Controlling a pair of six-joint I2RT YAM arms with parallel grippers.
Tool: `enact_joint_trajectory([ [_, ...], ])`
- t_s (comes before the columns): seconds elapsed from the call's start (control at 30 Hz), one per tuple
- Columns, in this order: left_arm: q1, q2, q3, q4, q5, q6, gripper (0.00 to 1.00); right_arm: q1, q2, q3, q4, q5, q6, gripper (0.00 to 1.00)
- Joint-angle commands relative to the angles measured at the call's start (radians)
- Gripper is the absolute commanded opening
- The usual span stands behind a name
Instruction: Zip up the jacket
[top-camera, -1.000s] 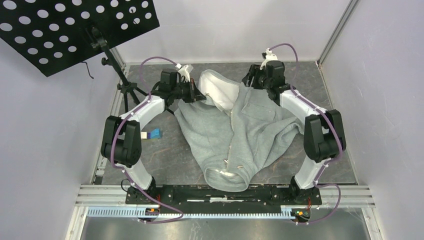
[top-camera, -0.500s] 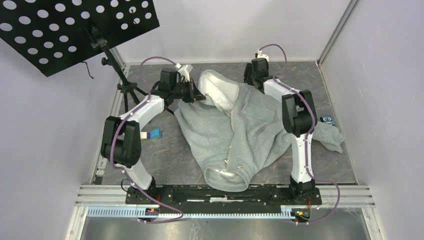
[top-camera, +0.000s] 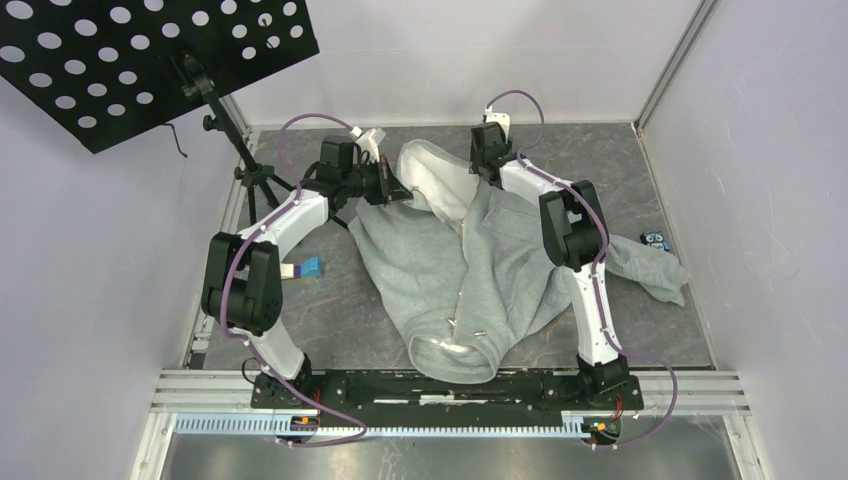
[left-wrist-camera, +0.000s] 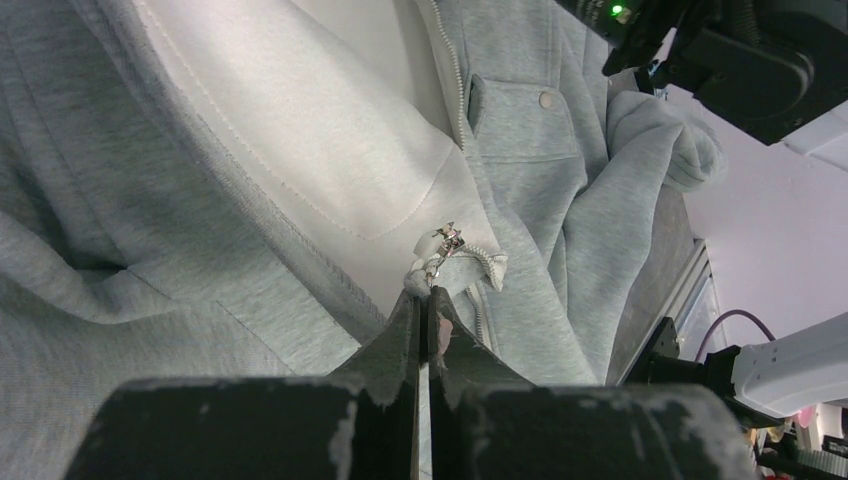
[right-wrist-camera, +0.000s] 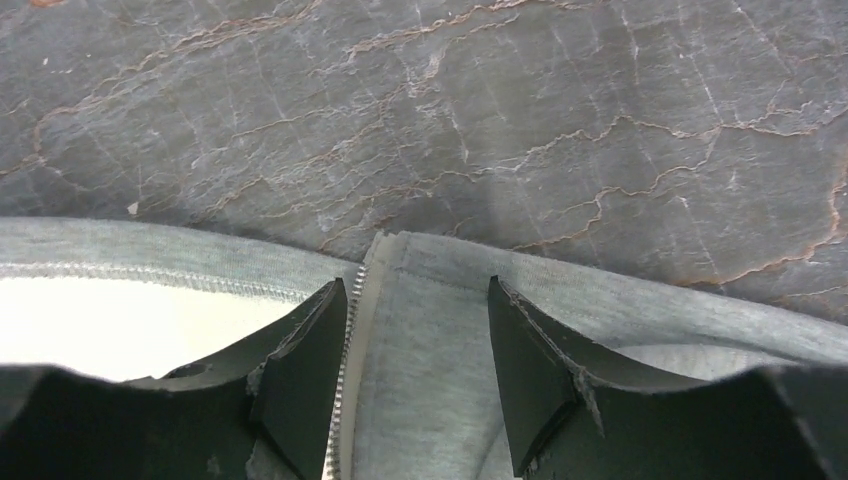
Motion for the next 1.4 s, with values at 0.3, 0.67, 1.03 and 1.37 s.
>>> enact_joint_trajectory([
  [0.3,0.004,-0.010,0.038,0.035,0.035,-0.040,0.02,-0.001,0.057,0.099,0.023,0.061,-0.065,0.28],
  [0.67,0.004,-0.008,0.038,0.035,0.038,-0.041,0.02,-0.057,-0.097,-0.133,0.202,-0.144,-0.020,0.54],
  [1.03,0.004,-0.003,0.039,0.036,0.043,-0.045,0.02,-0.071,-0.062,-0.145,0.227,-0.215,0.003,0.54],
  [1.37,0.004,0.005,0.040,0.038,0.047,-0.044,0.02,-0.072,-0.087,-0.083,0.206,-0.277,-0.065,0.10],
])
